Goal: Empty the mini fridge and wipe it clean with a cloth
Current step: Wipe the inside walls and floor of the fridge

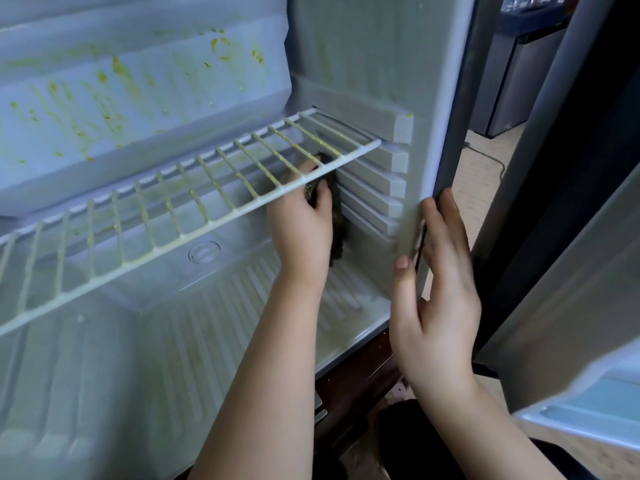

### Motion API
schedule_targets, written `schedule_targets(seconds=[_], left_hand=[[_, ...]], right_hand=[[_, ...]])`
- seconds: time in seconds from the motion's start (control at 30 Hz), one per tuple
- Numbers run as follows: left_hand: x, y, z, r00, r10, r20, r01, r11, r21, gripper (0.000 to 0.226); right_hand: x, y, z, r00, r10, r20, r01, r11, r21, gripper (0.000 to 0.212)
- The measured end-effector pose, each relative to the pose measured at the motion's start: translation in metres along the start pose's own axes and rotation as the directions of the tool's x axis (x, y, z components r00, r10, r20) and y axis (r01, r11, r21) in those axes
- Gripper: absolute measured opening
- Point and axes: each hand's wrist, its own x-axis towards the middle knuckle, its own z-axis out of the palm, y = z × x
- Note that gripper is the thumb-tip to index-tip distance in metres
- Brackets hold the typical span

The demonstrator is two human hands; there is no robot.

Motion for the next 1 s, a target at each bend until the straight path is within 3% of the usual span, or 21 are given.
schedule_targets(seconds=[0.23, 0.4, 0.7, 0.77, 0.9, 1.0], left_hand=[[0.001, 0.000, -0.005, 0.995, 0.055, 0.085, -0.059, 0.997, 0.042, 0.030], [-0.026, 0.021, -0.017, 0.981, 0.144, 0.131, -0.135, 0.988, -0.075, 0.031], [-0.041, 0.032, -0.045, 0.870, 0.360, 0.336, -0.328, 0.933, -0.151, 0.032], [-0.039, 0.028, -0.048, 0.872, 0.339, 0.353, -0.307, 0.941, -0.144, 0.032], [-0.028, 0.002, -0.050, 0.959, 0.121, 0.254, -0.118, 0.993, -0.028, 0.028], [-0.015, -0.011, -0.042, 0.976, 0.020, 0.217, -0.033, 0.998, 0.057, 0.028]], right_hand=[[0.000, 0.000, -0.003, 0.999, -0.007, 0.040, 0.007, 1.000, -0.001, 0.054], [0.001, -0.002, -0.001, 1.000, 0.007, 0.022, -0.007, 1.000, 0.017, 0.053], [0.001, -0.003, 0.000, 1.000, 0.006, 0.002, -0.006, 1.000, 0.004, 0.053], [0.001, -0.003, -0.001, 1.000, 0.007, 0.010, -0.007, 1.000, 0.000, 0.054], [0.001, -0.003, -0.001, 1.000, 0.013, -0.002, -0.013, 1.000, 0.006, 0.053], [0.000, -0.002, 0.001, 1.000, 0.012, -0.015, -0.012, 1.000, 0.000, 0.052]])
